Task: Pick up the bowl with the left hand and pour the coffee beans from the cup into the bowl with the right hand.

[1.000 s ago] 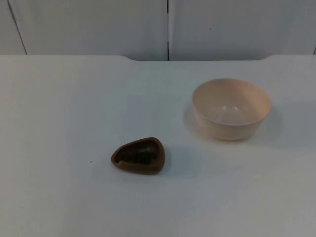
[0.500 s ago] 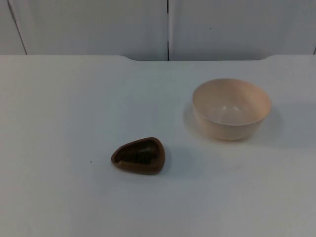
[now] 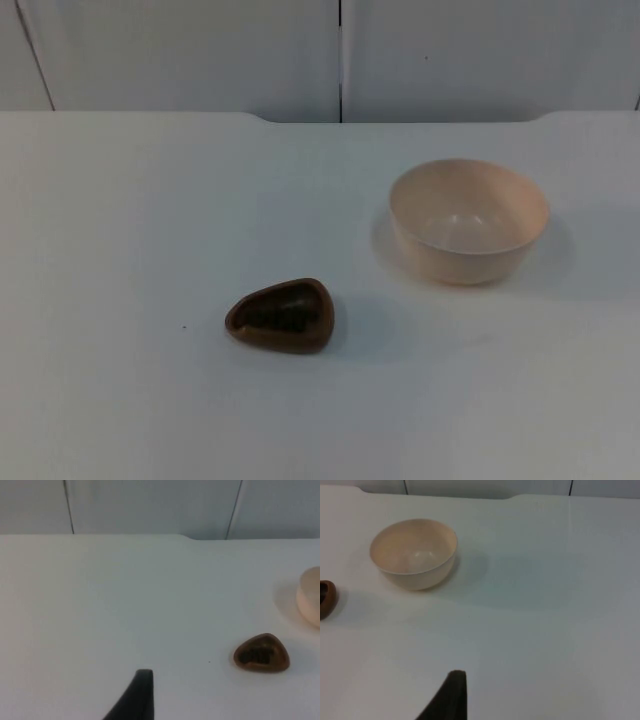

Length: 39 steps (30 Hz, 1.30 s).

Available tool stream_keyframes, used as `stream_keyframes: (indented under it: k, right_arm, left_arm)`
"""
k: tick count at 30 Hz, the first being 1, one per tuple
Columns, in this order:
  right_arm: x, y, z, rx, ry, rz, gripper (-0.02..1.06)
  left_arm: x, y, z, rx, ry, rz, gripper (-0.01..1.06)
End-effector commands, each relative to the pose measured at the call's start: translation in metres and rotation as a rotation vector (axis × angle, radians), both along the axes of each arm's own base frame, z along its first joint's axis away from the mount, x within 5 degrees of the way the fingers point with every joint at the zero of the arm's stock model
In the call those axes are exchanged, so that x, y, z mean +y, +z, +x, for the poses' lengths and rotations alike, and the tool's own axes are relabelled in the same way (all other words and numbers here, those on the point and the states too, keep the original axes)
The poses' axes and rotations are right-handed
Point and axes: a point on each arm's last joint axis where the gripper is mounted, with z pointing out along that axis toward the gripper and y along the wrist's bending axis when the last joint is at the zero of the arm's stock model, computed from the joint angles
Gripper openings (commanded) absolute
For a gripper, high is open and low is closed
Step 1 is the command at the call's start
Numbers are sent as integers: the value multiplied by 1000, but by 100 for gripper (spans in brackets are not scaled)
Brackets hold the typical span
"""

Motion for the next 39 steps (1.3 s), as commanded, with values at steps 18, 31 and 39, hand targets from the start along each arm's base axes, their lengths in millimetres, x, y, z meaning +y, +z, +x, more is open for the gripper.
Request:
stream_keyframes:
  k: [18, 31, 39]
  right_arm:
    - [0, 0, 0, -6, -12, 2, 105]
    - [0, 0, 0, -6, -12, 2, 105]
    - [0, 0, 0, -6, -12, 2, 105]
  left_arm:
    - [-31, 2, 81, 144, -337, -135, 105]
    - [-33, 27, 129, 176, -391, -105, 105]
    - [-36, 35, 156, 192, -419, -133, 100]
